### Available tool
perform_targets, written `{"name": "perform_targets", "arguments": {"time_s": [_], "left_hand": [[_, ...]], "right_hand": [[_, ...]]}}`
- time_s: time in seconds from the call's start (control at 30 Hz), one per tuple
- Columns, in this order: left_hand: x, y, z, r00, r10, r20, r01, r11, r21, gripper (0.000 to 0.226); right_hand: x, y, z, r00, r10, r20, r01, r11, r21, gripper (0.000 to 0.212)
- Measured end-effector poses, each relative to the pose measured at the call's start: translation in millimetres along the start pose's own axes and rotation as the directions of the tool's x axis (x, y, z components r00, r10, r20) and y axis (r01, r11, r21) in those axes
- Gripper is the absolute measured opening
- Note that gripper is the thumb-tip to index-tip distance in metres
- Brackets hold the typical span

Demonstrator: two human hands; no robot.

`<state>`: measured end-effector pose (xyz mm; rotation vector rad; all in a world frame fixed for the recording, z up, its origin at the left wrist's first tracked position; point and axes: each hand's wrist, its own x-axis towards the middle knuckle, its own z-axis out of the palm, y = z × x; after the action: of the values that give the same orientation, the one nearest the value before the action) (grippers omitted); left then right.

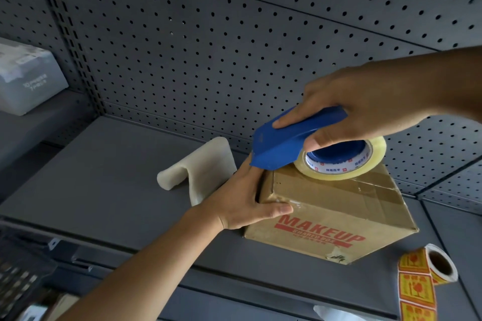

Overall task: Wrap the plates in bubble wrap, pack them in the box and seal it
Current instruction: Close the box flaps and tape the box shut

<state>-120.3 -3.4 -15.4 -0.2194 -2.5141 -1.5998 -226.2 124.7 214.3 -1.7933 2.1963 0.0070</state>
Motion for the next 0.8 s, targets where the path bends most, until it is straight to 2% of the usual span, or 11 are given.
{"name": "perform_targets", "arguments": {"time_s": [0.37, 0.73, 0.8], "left_hand": [[-1.1, -3.0, 1.9, 1.0, 0.003, -0.026, -0.003, 1.0, -0.001, 0.096], [-1.6, -3.6, 1.0, 0.999, 0.023, -0.023, -0.023, 1.0, 0.007, 0.101], [-2.2, -3.9, 1.1, 1.0, 0.014, -0.018, -0.014, 1.0, 0.014, 0.102]], "right_hand": [[-9.6, 12.3, 6.0, 0.998, -0.056, -0.037, 0.053, 0.995, -0.082, 0.009], [-12.1, 18.9, 6.1, 0.996, -0.075, -0.042, 0.074, 0.997, -0.039, 0.018], [-12.7, 19.4, 7.9, 0.999, -0.027, -0.016, 0.027, 1.0, -0.013, 0.022]]}}
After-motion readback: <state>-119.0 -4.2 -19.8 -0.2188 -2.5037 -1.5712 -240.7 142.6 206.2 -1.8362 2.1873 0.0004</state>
